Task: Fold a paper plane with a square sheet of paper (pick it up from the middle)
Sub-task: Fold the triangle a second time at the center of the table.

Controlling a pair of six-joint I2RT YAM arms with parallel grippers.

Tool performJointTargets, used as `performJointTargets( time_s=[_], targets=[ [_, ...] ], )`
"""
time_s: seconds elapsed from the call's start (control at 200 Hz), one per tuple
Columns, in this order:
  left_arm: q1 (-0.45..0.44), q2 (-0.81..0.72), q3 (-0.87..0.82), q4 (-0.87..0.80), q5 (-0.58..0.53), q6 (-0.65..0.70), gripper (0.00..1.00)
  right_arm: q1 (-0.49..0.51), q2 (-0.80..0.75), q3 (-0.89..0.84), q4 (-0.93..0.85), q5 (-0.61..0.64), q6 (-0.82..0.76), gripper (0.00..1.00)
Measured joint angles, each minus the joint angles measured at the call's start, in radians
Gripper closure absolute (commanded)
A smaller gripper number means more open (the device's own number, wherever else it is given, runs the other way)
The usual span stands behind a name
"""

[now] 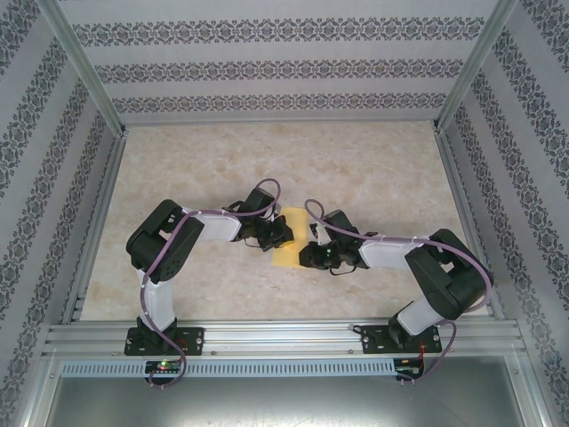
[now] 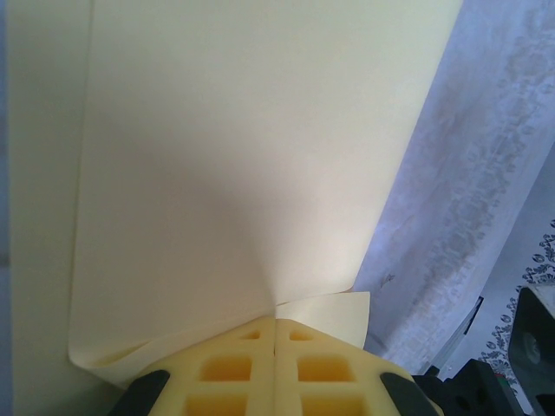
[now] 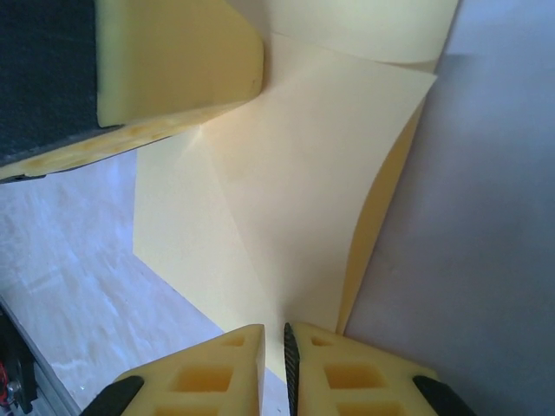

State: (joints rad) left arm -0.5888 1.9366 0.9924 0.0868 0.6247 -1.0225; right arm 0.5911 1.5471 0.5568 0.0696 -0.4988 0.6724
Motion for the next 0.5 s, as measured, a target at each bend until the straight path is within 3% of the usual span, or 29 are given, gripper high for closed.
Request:
performJointTargets(
  time_s=[0.22, 0.5],
  targets=[
    [0.0, 0.0, 0.0, 0.0, 0.001, 0.0, 1.0, 0.0, -0.037, -0.039, 0.008, 0.001, 0.019, 0.86],
    [0.0, 0.0, 0.0, 0.0, 0.001, 0.0, 1.0, 0.001, -0.122, -0.048, -0.143, 0.007, 0.029, 0.87]
  ],
)
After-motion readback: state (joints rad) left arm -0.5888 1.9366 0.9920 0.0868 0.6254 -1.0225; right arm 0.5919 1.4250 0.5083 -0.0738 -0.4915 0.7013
